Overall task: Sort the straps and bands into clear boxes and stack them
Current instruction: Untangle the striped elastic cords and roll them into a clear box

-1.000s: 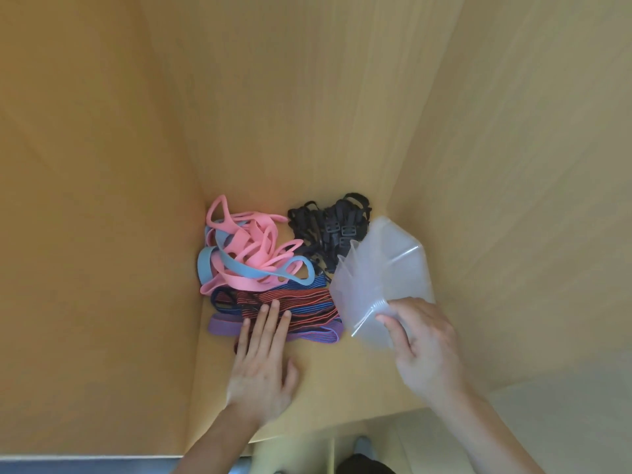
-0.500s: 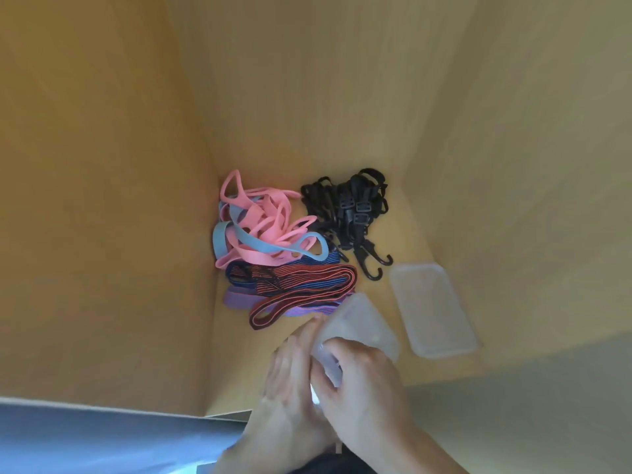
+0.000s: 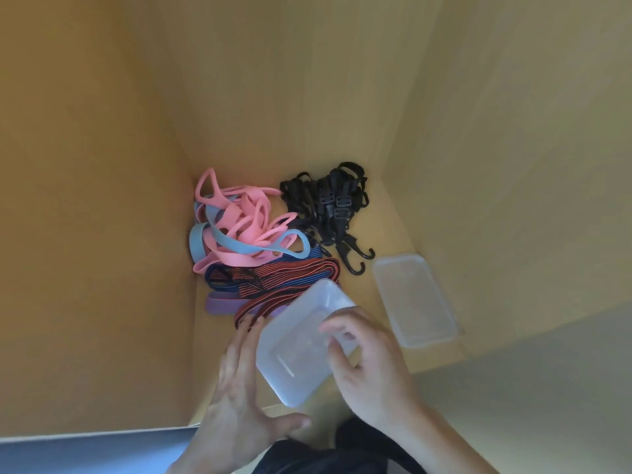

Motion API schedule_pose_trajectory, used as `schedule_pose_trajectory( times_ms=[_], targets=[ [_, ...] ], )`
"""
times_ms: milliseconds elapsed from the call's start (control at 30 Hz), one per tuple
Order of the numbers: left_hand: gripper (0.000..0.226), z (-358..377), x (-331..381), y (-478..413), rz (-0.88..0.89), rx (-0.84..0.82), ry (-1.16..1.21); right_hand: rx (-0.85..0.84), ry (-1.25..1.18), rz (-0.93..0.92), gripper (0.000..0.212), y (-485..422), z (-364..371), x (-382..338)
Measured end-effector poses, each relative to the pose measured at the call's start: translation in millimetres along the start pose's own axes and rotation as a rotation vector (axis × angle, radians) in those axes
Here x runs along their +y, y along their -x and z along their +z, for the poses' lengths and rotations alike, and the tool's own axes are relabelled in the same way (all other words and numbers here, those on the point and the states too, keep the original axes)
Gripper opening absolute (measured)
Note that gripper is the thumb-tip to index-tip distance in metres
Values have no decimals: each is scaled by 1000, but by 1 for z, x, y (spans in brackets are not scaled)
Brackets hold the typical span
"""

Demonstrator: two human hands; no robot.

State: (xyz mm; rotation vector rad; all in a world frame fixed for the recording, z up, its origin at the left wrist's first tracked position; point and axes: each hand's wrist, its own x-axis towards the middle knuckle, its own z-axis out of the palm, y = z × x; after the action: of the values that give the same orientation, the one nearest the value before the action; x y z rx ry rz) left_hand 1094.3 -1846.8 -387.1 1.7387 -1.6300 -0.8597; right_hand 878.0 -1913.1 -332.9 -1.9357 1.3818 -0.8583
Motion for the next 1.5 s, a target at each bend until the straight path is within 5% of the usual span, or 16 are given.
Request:
schedule_pose_trajectory(
  times_ms=[167, 367, 500, 700, 1067, 1167, 1300, 1500],
  targets=[
    [146, 12, 24, -21, -30, 3, -80, 198, 400, 191, 27, -19, -34, 68],
    [139, 34, 40, -30, 7, -66, -383, -131, 697, 416, 82, -29, -28, 134],
    [119, 26, 32, -34, 97, -109, -413, -140, 721, 443, 81, -28, -20, 151],
    [118, 10, 21, -41, 231, -270, -445, -101, 719, 456, 78, -20, -18, 153],
    [123, 11, 22, -47, 231, -323, -387, -57, 583, 425, 81, -41, -30, 138],
    [127, 11, 20, -48, 228, -321, -376, 73, 257, 305, 63, -40, -40, 110],
    [134, 11, 19, -48, 194, -350, -401, -39, 201, 38, 32, -33, -25, 67],
    [148, 5, 19, -48, 169, -392, -403, -302, 337, 118, 73, -14, 6, 53]
  ],
)
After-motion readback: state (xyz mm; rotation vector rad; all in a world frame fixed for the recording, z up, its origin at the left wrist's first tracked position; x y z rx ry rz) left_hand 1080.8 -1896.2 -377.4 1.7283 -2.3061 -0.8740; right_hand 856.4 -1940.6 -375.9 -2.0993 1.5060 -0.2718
